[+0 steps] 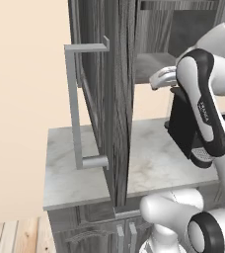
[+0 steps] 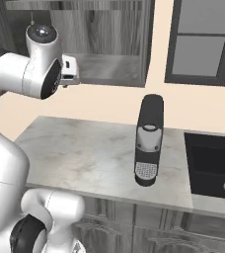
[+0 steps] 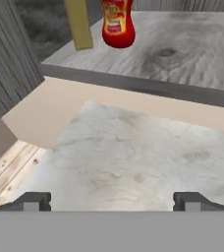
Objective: Take 2 condiments from the cabinet and move them on the counter near the stove.Make sure the condiments are lined up with each other, next to each other.
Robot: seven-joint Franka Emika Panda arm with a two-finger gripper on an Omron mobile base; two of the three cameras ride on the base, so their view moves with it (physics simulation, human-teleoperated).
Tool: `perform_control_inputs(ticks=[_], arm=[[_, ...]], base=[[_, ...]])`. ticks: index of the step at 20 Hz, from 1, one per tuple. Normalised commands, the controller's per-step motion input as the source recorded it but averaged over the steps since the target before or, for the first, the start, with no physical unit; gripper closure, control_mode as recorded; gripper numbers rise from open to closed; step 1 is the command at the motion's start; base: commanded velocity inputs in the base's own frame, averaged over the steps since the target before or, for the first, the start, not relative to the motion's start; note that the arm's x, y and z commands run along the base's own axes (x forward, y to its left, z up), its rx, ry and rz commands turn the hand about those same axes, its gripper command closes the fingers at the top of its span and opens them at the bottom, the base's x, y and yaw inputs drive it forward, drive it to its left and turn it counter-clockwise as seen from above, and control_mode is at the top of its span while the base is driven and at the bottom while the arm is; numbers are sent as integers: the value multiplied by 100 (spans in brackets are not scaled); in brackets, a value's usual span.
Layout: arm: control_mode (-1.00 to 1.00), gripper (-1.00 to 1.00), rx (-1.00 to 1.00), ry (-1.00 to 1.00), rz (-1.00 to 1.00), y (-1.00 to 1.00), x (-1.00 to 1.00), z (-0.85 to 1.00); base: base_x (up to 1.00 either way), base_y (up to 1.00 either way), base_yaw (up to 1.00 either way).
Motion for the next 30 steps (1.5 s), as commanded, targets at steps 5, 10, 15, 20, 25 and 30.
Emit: perform_control_inputs(ticks=[5,10,15,20,25,30], arm=[[-100,-100,0,0,6,28,1,48],[-100,-100,0,0,6,42,19,28],[-100,-100,7,-1,7,35,28,9],[-100,-100,21,-14,4,22,25,1],[-100,-100,15,-17,0,17,15,16],[-100,-100,1,-11,0,16,16,27]], base=[[0,0,0],[0,0,0],[0,0,0],[0,0,0],[0,0,0],[0,0,0]])
